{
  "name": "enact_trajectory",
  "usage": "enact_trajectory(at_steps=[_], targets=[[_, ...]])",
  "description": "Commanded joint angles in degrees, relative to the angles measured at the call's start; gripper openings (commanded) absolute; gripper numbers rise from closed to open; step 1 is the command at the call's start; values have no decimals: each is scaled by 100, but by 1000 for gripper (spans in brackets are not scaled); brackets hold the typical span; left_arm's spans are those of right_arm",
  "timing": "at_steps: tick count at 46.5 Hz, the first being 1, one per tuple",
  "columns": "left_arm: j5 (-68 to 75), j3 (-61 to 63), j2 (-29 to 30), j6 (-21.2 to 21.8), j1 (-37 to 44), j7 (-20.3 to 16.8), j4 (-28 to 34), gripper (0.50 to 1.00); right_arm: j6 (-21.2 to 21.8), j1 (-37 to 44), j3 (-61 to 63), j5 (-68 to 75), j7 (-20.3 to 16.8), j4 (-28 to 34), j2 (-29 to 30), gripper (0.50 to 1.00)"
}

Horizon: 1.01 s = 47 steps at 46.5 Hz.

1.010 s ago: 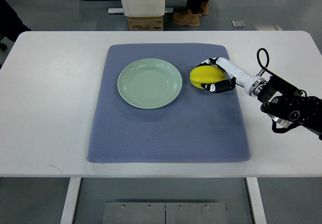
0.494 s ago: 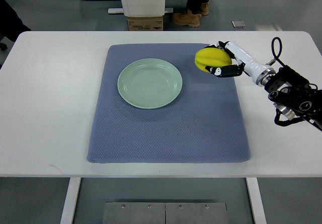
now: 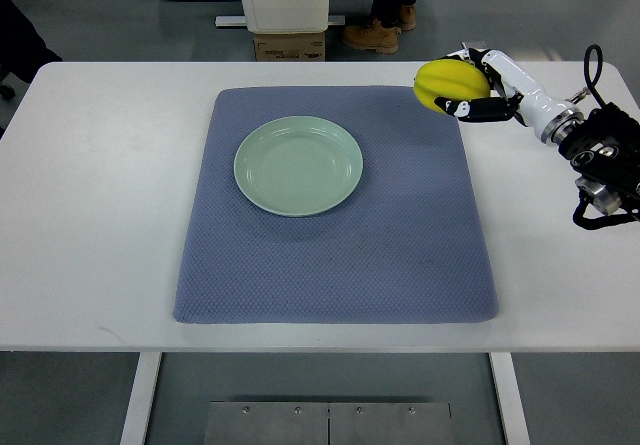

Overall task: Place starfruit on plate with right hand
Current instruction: 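Carry the starfruit over the pale green plate and lower it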

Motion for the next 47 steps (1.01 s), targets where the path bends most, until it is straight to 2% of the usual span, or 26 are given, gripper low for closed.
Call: enact_trajectory(at_steps=[1,8,34,47], targets=[[0,0,0,0,0,0,0,1000,-10,-1,2,2,-22,-8,205,535],[0,0,0,0,0,0,0,1000,-18,-1,2,28,-22,-61,698,537],[0,0,0,0,0,0,0,1000,-36,-72,-16,28,-31,-571,1884,552],[0,0,0,0,0,0,0,1000,-45,-186,-77,19,-31,-659,2087,564]])
